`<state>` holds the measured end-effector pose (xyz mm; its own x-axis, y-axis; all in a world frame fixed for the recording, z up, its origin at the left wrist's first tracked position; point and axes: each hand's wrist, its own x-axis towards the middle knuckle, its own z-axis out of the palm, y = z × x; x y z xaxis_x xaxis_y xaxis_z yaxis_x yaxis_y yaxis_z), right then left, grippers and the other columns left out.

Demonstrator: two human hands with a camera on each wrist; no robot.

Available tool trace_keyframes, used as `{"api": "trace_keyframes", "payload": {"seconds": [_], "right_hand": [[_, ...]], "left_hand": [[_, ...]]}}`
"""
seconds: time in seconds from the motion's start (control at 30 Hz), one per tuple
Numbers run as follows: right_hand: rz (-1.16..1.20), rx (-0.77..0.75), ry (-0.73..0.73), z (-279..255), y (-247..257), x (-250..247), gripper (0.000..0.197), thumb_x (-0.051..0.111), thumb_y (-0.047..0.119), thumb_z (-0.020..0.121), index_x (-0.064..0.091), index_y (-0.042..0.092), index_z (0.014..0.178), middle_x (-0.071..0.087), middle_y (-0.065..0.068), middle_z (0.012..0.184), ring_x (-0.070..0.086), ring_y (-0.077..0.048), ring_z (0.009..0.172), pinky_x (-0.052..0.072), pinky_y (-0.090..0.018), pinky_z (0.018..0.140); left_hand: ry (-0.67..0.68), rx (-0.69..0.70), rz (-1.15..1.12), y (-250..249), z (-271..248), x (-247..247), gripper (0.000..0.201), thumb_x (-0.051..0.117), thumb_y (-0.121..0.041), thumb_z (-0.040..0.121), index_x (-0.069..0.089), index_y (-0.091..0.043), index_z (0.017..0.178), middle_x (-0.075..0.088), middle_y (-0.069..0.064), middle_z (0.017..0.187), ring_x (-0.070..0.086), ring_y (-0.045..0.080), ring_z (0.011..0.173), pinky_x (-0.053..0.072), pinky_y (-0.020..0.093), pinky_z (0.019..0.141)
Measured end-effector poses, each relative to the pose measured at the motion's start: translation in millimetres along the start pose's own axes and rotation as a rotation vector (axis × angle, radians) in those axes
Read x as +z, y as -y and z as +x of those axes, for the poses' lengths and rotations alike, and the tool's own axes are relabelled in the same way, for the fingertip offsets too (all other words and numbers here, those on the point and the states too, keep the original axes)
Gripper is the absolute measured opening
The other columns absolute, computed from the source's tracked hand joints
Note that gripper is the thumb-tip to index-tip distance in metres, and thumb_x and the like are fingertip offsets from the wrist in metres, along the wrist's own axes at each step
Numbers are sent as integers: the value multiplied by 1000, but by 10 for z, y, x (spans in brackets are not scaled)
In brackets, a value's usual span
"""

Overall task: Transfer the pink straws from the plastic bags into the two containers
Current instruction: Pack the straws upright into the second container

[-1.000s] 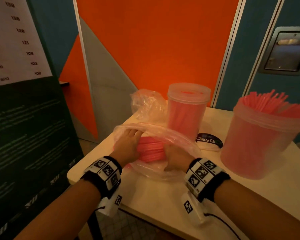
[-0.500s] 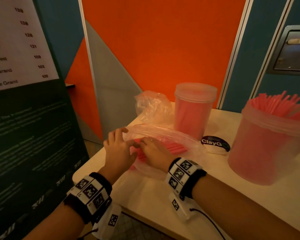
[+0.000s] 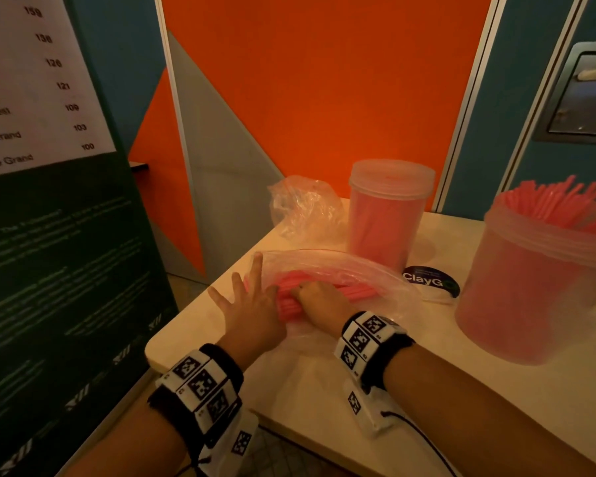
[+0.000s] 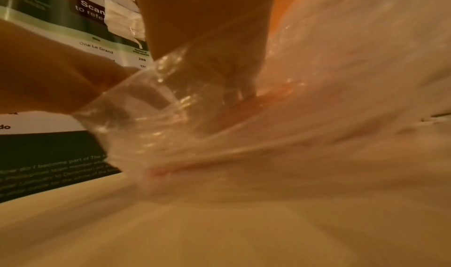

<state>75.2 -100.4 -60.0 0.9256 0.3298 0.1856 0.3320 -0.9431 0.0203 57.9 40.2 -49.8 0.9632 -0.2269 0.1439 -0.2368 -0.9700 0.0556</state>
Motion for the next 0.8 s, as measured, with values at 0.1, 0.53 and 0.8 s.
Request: {"api": "trace_keyframes", "payload": {"seconds": [0.1, 0.53, 0.8], "right_hand": [[95, 10, -6, -31, -80, -19, 27, 44, 6, 92, 67, 11, 105, 67, -11, 107, 62, -27, 100, 49, -38, 89], [401, 18, 64, -262, -354, -668, 17, 55, 13, 92, 57, 6, 107, 59, 2, 91, 52, -10, 78, 38, -17, 68], [526, 70, -61, -385, -463, -997, 28, 52, 12, 93, 41, 2, 117, 48, 4, 80, 51, -14, 71, 37, -27, 59]], "left_hand": [[5, 18, 79, 1, -57, -51, 48, 54, -33, 84, 43, -33, 130, -28, -3, 152, -1, 37, 142, 1, 76, 101], [39, 69, 136, 91, -12, -6, 59, 62, -42, 82, 38, -35, 136, -21, -7, 155, -3, 37, 144, -3, 77, 98], [-492, 387, -85, -112, 22, -23, 36, 83, -3, 51, 70, -17, 82, 64, 10, 105, 44, 35, 109, 47, 52, 76]]}}
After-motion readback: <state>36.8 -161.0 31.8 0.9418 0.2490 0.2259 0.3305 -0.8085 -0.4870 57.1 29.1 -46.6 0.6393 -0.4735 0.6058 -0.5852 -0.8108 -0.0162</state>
